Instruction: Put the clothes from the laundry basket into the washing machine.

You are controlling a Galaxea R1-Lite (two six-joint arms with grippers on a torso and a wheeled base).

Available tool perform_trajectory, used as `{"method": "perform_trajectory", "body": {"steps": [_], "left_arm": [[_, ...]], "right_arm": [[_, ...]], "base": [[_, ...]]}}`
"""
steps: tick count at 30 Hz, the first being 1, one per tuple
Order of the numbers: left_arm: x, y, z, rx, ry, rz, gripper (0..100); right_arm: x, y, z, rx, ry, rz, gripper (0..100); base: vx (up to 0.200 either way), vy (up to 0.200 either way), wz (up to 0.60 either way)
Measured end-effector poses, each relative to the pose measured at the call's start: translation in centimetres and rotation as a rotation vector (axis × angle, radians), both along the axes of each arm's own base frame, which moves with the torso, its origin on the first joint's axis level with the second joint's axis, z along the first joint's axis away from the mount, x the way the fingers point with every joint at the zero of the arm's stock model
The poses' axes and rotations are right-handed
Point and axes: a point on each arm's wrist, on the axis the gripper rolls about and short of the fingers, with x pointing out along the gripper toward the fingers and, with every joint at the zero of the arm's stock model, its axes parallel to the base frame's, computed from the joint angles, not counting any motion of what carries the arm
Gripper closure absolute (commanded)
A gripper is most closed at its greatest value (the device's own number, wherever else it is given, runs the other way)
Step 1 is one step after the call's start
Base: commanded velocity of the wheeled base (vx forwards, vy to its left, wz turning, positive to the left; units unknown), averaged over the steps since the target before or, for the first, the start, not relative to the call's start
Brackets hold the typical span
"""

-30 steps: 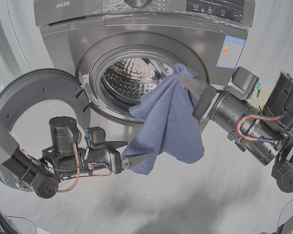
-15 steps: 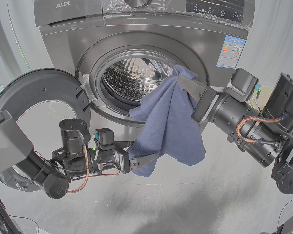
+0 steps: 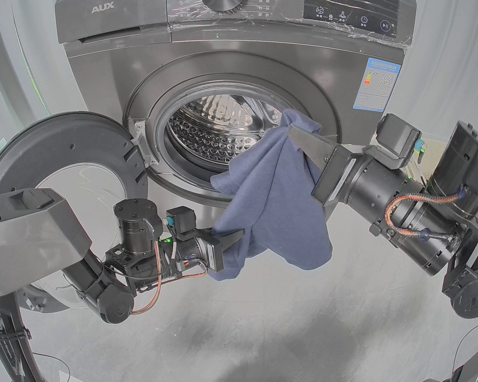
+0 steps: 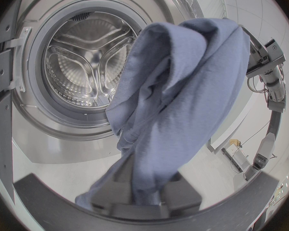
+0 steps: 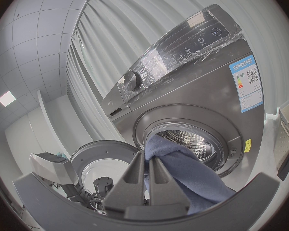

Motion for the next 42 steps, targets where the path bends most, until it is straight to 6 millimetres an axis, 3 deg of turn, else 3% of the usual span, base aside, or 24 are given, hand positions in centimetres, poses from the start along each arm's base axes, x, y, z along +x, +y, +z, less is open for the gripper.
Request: {"method": "perform_trajectory", "body": {"steps": [7,15,23,31,32,42], "left_arm": [[-2.2,0.5,1.0,-0.012,-0.012,-0.015,100],[-9.3,2.8,4.6,-0.052,-0.059,-0.093,100],[-14.6,5.8,7.1,-0.151,-0.092,-0.179,100],[-16.5,6.9,8.9,-0.232,-0.169,-0.212,100],[-16.6,6.9,9.0,-0.235,-0.175,-0.213,100],[-16.4,7.0,10.2,-0.287,-0.193,-0.213,100]], "right_arm": [[0.0,-0.1,-0.6,-0.018,0.016,-0.002,100],[0.4,0.0,-1.5,-0.047,0.040,-0.014,100],[1.1,0.2,-2.8,-0.078,0.070,-0.025,100],[2.2,0.8,-4.5,-0.114,0.103,-0.035,100],[2.3,1.0,-4.7,-0.118,0.106,-0.035,0],[2.4,1.2,-7.0,-0.204,0.145,-0.031,0]], "base": [[0.000,0.000,0.00],[0.000,0.000,0.00],[0.000,0.000,0.00],[0.000,0.000,0.00],[0.000,0.000,0.00],[0.000,0.000,0.00]]}}
